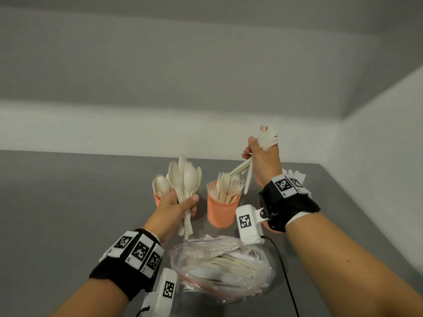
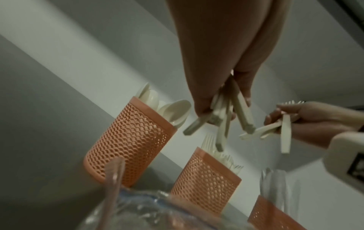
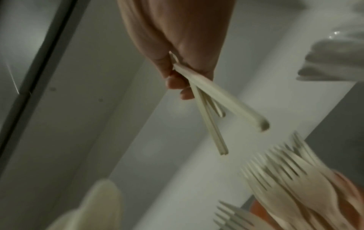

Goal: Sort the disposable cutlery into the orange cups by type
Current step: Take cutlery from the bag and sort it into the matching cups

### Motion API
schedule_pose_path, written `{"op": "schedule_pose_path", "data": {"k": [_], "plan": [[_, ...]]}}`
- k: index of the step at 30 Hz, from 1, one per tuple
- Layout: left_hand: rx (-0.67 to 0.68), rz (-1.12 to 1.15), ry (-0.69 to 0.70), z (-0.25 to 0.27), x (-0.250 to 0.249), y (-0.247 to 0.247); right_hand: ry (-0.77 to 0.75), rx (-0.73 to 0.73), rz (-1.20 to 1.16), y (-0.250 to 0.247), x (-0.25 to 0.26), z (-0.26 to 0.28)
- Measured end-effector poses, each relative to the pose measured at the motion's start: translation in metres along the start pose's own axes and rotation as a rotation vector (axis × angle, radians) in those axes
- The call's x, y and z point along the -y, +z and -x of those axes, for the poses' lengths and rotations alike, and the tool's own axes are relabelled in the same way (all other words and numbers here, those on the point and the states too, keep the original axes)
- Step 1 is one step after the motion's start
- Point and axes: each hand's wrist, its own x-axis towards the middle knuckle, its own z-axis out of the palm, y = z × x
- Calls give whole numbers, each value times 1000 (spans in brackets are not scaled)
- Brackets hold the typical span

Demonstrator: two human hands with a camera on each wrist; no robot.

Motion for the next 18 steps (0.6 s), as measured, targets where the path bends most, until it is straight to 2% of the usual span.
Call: {"op": "schedule_pose_path", "data": {"k": [4, 8, 11, 14, 18], "plan": [[4, 121, -29, -7, -7, -5, -15, -42, 101, 14, -32, -2], [91, 256, -35, -11, -9, -9, 19, -36, 128, 21, -59, -2], [137, 268, -45, -10, -11, -13, 127, 54, 217, 17, -77, 3], [138, 261, -57, -11, -11, -17, 116, 153, 302, 14, -81, 1], [114, 276, -57, -12, -9, -18, 54, 200, 335, 12, -76, -2]]}}
